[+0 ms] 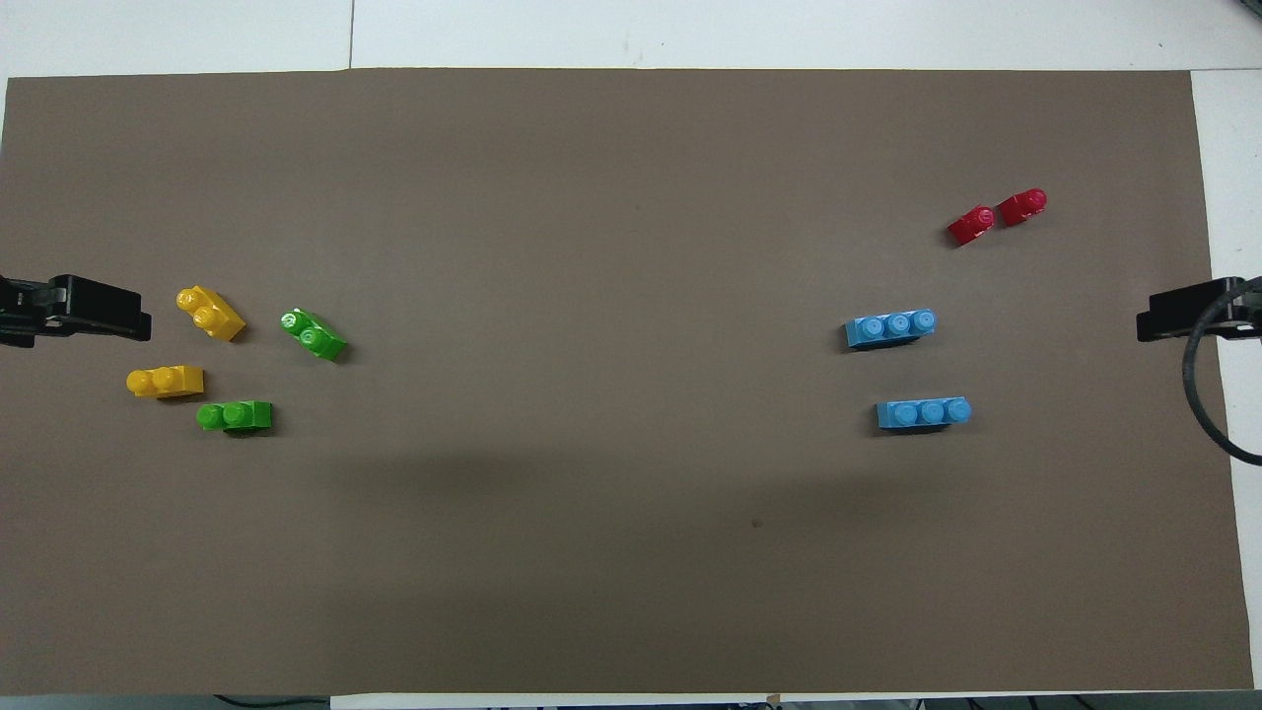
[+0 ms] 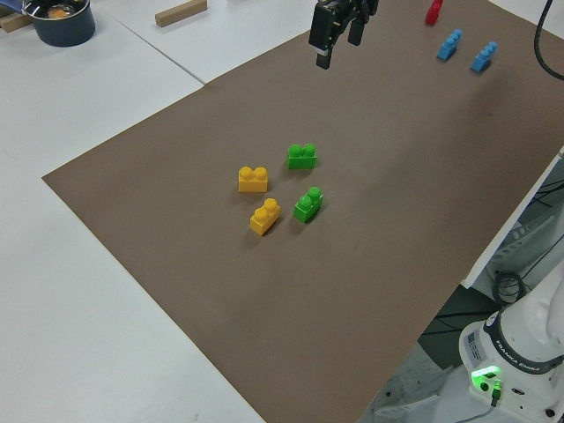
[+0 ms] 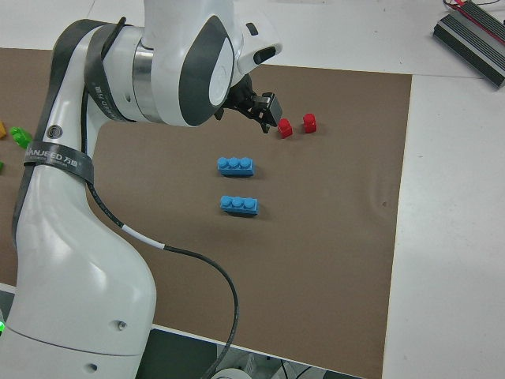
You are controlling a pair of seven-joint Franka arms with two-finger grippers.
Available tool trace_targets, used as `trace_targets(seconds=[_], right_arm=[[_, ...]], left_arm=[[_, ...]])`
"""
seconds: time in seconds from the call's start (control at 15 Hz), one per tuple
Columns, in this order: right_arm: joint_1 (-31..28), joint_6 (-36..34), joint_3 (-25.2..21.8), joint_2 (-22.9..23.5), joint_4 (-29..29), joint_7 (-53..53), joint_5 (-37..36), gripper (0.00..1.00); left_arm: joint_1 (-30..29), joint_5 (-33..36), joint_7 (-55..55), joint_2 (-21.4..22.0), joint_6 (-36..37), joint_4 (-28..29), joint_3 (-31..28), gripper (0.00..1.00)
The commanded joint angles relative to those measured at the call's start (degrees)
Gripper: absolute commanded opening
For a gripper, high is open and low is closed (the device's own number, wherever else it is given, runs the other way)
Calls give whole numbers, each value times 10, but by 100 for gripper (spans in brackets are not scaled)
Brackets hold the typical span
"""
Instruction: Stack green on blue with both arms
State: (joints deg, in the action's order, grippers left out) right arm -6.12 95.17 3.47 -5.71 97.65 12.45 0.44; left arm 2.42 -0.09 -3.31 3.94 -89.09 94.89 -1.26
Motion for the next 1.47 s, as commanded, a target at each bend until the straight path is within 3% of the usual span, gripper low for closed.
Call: trace_targets(seconds=[0.0, 0.2, 0.53, 0.93, 1.4], right_arm=[[-3, 32, 3, 17, 20, 86, 0, 95], [-3, 38, 3, 41, 21, 199, 33, 95], [-4, 51, 3, 83, 22, 441, 79, 95], [-22, 91, 3, 156, 21, 464, 150, 95], [-29, 119, 3, 202, 38, 556, 240, 95]], left_arm=[[-2, -1, -80, 25, -2, 34, 2, 100], [5, -2, -218, 45, -32, 81, 5, 100], [11, -2, -462, 88, -155, 197, 10, 100], [27, -3, -469, 77, -216, 252, 10, 100], [31, -18, -472, -3, -269, 253, 10, 100]])
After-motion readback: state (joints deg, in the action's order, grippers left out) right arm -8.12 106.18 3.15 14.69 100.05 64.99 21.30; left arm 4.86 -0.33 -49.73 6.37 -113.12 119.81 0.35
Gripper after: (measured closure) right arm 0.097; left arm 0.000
